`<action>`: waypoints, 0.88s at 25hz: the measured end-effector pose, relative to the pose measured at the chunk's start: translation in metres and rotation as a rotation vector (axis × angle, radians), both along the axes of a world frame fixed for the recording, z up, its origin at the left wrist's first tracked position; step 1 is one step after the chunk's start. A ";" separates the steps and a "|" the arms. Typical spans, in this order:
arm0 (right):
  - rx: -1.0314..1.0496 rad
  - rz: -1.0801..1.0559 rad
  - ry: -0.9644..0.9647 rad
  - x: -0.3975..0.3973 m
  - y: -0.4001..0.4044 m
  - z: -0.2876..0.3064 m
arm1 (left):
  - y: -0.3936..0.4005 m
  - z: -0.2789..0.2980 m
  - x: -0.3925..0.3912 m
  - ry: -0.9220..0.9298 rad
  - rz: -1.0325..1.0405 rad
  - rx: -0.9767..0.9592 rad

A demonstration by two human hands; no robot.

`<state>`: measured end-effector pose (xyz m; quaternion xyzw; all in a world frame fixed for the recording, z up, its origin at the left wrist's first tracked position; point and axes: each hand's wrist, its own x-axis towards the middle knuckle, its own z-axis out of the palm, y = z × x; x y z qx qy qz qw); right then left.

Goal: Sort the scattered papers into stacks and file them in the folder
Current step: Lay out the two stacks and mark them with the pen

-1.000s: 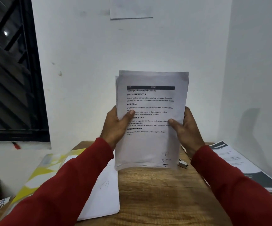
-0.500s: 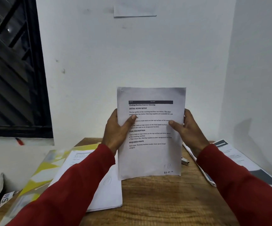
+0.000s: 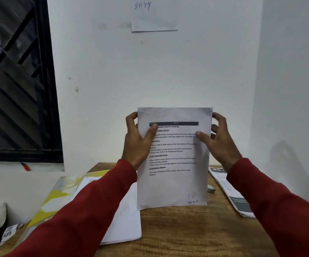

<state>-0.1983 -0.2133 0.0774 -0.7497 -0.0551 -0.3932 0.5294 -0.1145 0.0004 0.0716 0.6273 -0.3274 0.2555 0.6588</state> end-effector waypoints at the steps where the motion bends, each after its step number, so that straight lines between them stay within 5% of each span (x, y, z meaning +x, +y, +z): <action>1: -0.064 -0.036 -0.044 -0.002 0.001 0.007 | 0.001 0.004 -0.001 -0.040 -0.003 -0.008; 5: -0.302 -0.154 -0.114 -0.006 0.003 0.033 | 0.006 0.012 -0.005 -0.203 0.064 0.042; 22: -0.156 -0.024 -0.144 0.003 -0.007 0.039 | 0.009 0.018 -0.002 -0.202 0.114 -0.051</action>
